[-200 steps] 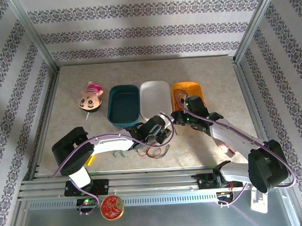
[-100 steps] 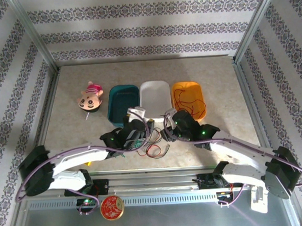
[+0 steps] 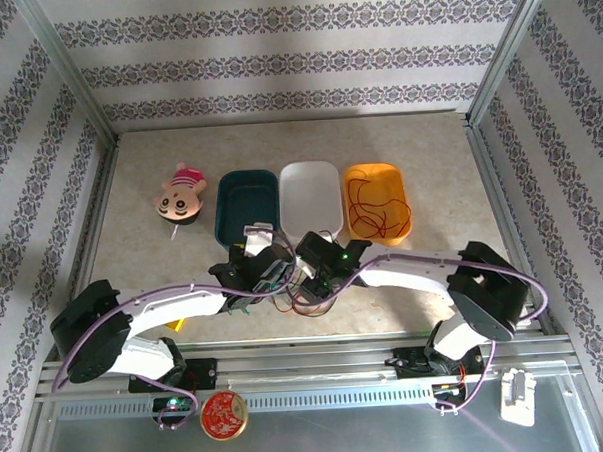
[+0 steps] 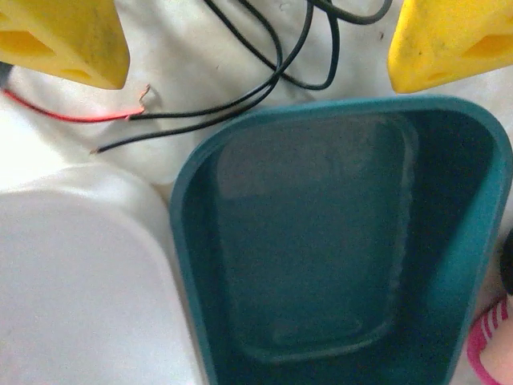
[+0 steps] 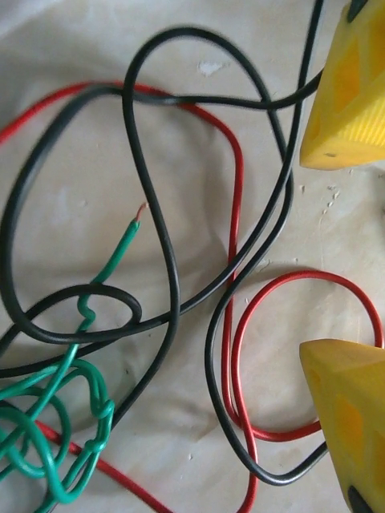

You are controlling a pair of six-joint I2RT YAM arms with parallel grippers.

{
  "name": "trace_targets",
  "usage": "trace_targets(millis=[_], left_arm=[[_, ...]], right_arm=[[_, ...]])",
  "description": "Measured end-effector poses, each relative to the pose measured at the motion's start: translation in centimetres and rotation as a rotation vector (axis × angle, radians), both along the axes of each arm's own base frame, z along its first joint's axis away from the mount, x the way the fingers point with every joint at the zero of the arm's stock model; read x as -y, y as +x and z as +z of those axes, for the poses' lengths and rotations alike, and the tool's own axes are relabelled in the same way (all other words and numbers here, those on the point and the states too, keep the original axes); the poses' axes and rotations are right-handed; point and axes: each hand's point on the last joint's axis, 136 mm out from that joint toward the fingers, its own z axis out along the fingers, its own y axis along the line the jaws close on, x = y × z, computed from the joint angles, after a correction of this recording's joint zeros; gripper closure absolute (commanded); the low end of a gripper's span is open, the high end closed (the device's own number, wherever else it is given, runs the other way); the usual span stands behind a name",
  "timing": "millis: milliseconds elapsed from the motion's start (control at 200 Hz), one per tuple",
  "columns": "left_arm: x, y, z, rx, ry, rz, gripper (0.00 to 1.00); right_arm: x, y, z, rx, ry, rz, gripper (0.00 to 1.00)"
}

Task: Untangle the cables
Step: Untie the cable from multiple cables.

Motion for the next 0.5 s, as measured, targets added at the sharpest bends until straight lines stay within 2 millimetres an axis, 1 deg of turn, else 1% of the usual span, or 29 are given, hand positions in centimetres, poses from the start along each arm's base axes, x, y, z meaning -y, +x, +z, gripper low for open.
trace_targets(millis=[125,180,300,430,500], left_arm=[[-0.6,-0.2,-0.6,-0.024,0.030,0.010,0.16],[-1.2,-0.3,-0.9,-0.035,0.055,0.020,0.16],[-1.7,-0.2,-0.8,-0.028,0.072,0.032,0.16],[-2.5,-0.2,-0.9,-0.032,0.108,0.044,0.16],[-2.8,-0.2,-0.9,-0.035,0.122,0.049,0.16]], right_arm=[[0.3,-0.3,-1.4,-0.065,-0.102,0.017,0.44],[0.5,-0.4,-1.9,-0.092,-0.145,0.020,0.44],[1.4,-1.0,-2.9,-0.159,-0.252,0.018,0.45],[1.8,-1.1,-3.1,-0.199,-0.334,0.003,0.49],[1.9,-1.2,-3.2,-0.216,-0.357,-0.009,0.56]])
